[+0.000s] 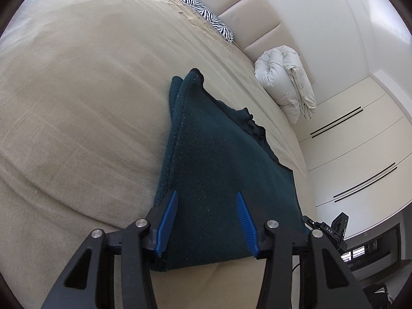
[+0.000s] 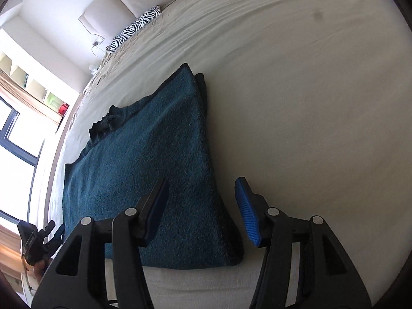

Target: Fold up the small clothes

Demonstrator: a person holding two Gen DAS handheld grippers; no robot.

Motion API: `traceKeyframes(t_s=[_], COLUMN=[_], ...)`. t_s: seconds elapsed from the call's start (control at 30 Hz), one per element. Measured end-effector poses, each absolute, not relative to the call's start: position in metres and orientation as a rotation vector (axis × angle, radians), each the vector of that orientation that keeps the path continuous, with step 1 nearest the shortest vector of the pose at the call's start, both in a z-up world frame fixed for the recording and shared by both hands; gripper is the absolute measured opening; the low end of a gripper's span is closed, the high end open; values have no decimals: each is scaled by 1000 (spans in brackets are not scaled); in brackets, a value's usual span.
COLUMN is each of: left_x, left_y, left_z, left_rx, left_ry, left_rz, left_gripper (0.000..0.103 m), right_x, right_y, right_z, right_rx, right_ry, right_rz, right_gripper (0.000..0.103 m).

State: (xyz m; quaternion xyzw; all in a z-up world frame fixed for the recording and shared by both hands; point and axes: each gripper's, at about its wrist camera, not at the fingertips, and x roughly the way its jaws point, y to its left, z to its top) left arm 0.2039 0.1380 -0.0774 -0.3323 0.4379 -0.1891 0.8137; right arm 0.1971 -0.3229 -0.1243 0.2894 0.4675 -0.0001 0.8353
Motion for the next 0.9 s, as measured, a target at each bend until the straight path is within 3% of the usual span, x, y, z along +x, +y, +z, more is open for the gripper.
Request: traceKeyframes(t_s=[0.2,0.27,0.33,0.47,0.6,0.67,0.9], left_x=[197,195,193,192,193,194,190], left_y=[140,140,137,128,121,122,131], left_z=[-79,-78,-75,-69,-71,-73,-70], left_rx=[-666,-657,-626,-559,-522,-518,-502], left_ry=[934,929,920,910,919,923,904], left_rz=[-373,-365,-355,-345,-349,-343,-310], left_gripper=[31,31,31,29,5,5,2], right_x=[185,184,183,184,183,182,176], right_y=[-322,-324,-326,-325,-321,-317,-309], right_z=[-125,-125,-125,-121,-117,-114,-102], right_rx=[581,587,582,551,500,457,397], right_ry=[1004,997,995,984,977,977,952], right_rz=[3,-1,2,-6,-21,-34,-52], right_gripper=[43,43,34,30,14,7,6])
